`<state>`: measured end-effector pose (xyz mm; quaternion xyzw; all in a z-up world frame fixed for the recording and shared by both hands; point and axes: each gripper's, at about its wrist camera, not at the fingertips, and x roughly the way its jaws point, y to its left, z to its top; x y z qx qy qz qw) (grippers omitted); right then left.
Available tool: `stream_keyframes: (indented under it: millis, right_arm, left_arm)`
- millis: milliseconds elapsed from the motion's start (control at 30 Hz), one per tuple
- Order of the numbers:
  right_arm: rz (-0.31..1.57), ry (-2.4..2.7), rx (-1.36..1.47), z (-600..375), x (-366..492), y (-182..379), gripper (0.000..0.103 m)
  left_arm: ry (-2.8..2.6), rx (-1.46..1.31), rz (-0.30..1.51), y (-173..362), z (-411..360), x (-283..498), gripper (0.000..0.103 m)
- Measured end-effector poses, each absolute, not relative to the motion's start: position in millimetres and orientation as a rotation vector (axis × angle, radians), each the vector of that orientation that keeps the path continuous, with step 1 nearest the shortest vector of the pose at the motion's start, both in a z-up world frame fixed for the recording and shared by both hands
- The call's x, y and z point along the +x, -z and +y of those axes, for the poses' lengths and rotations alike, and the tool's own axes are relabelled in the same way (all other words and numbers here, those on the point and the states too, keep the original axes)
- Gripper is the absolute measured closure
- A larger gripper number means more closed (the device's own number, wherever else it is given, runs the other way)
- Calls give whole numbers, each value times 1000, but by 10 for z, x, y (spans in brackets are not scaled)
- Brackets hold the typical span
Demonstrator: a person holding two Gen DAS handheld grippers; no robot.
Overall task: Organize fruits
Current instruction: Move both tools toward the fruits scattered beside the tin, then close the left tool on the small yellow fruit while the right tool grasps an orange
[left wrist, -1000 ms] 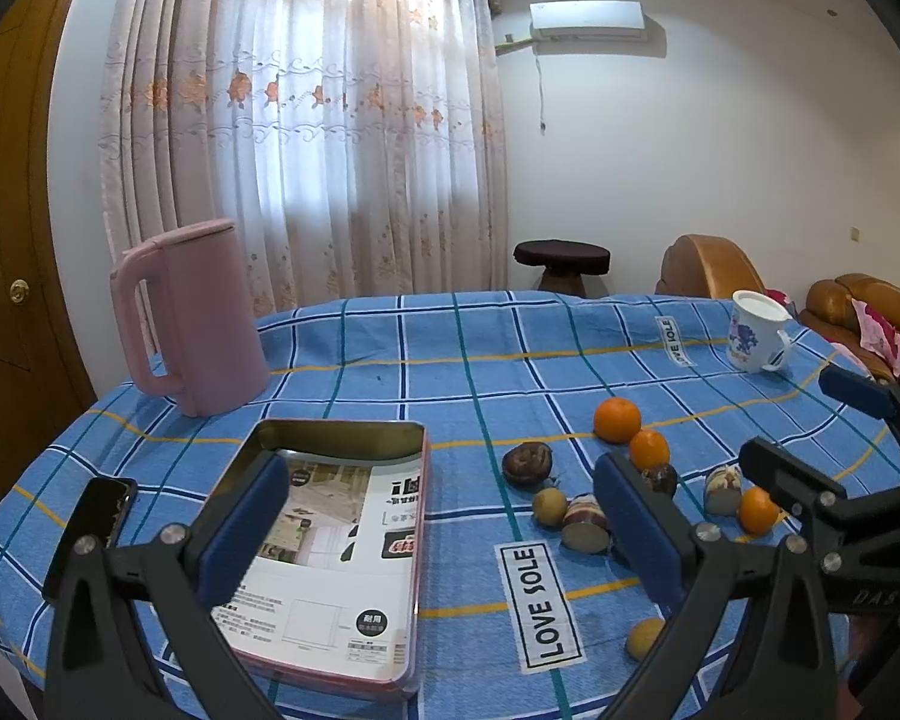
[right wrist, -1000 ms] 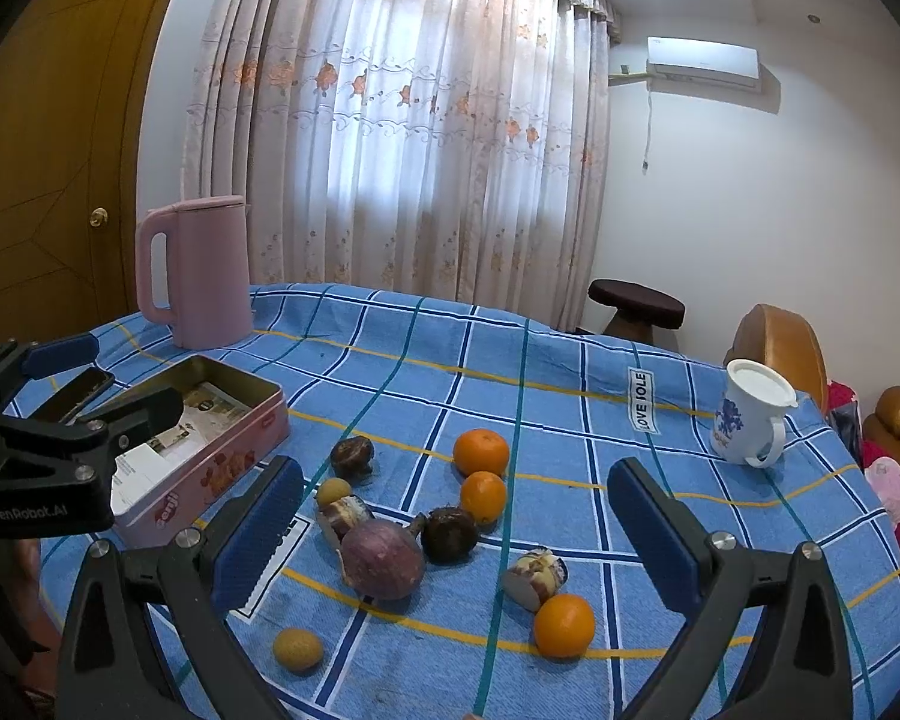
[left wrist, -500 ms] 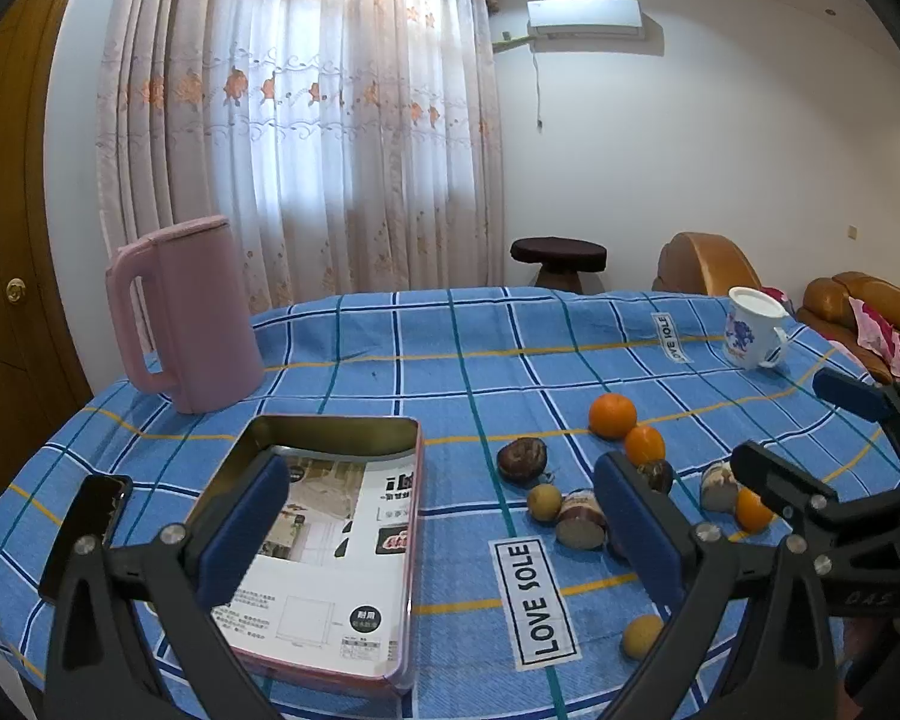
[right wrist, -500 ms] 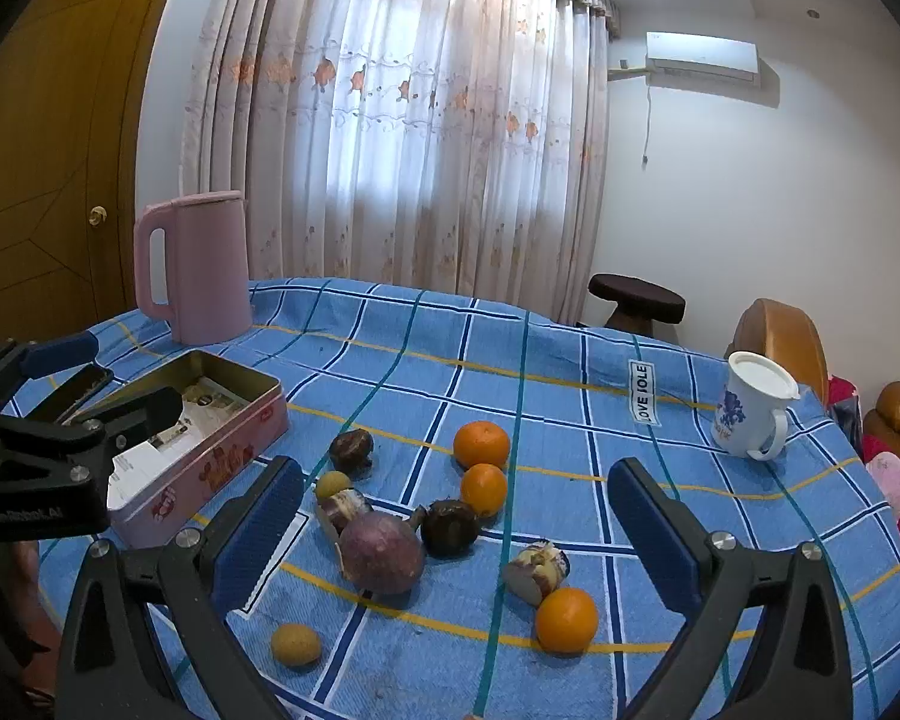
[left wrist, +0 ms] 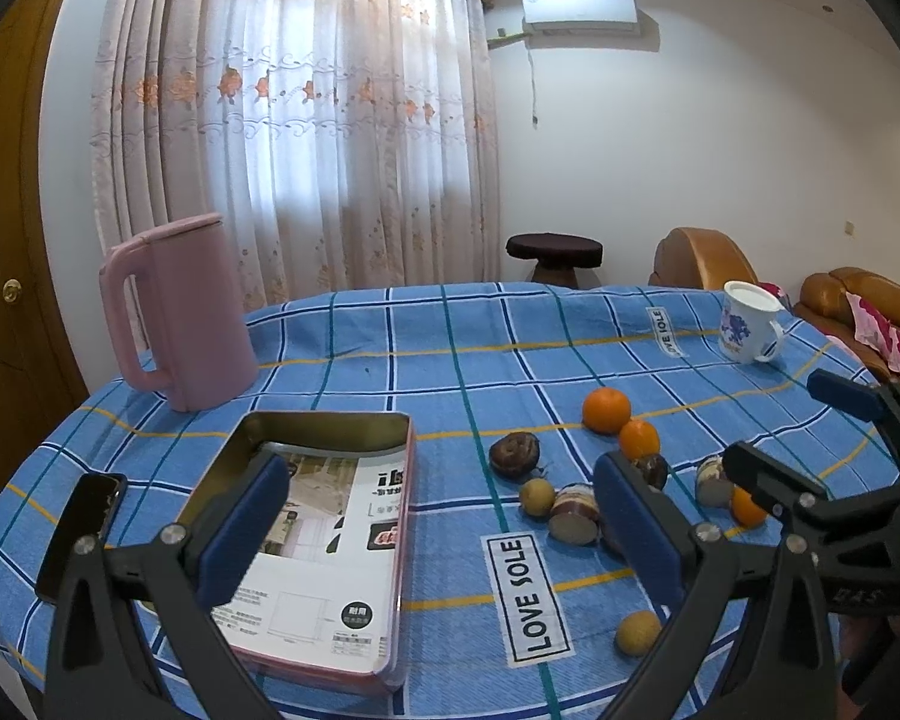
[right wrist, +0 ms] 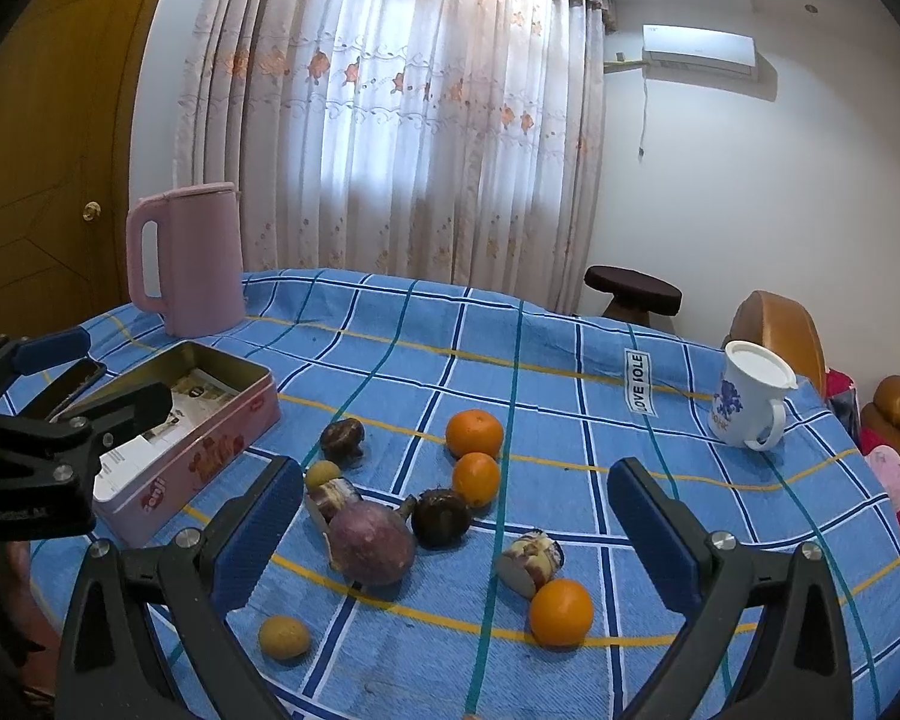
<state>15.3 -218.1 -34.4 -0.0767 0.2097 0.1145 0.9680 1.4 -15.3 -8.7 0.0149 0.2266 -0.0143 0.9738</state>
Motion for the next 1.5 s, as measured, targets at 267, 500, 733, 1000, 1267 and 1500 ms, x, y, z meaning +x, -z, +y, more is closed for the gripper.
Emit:
stream_keyframes:
  millis: [267,500,733,1000,1267,1500]
  right_arm:
    - [429,-233,-149,-2206,159,354,1]
    - [433,-229,-149,-2222,163,379,1]
    - [443,-226,-144,-2248,183,416,1]
    - [487,-201,-149,-2369,231,563,1]
    - [605,-202,-130,-2603,298,825,27]
    - [683,-211,-155,-2569,425,991,40]
  left_arm:
    - [31,30,459,91,-172,9,0]
    - [37,35,468,120,-217,10,0]
    - [41,37,474,142,-247,20,0]
    - [104,38,532,356,-422,42,0]
    - [275,72,655,699,-849,20,10]
    - [335,57,734,860,-928,109,41]
